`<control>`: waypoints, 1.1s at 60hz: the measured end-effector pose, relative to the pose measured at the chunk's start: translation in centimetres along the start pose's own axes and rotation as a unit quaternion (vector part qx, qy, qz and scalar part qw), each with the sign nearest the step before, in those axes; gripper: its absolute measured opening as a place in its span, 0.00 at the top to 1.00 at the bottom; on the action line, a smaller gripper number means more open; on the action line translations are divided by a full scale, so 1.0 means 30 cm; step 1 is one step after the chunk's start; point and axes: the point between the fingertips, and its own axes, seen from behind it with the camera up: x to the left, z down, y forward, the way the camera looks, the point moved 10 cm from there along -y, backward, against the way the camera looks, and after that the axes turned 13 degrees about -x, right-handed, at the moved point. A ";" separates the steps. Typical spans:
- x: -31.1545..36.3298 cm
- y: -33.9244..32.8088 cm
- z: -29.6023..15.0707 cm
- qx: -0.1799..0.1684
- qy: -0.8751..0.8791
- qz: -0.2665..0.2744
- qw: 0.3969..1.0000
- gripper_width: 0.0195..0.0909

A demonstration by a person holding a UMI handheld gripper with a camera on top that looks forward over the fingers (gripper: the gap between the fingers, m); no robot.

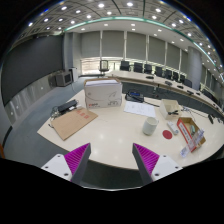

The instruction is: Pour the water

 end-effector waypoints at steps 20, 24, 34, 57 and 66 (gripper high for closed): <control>-0.343 -0.003 0.082 -0.001 0.020 0.064 0.998 0.07; -0.443 -0.010 0.111 -0.004 0.033 0.081 0.996 0.07; -0.746 -0.032 0.208 -0.025 0.055 0.124 0.990 0.07; -1.419 0.111 0.407 -0.073 0.052 0.157 0.984 0.07; -1.566 0.277 0.447 -0.092 0.046 0.155 0.983 0.07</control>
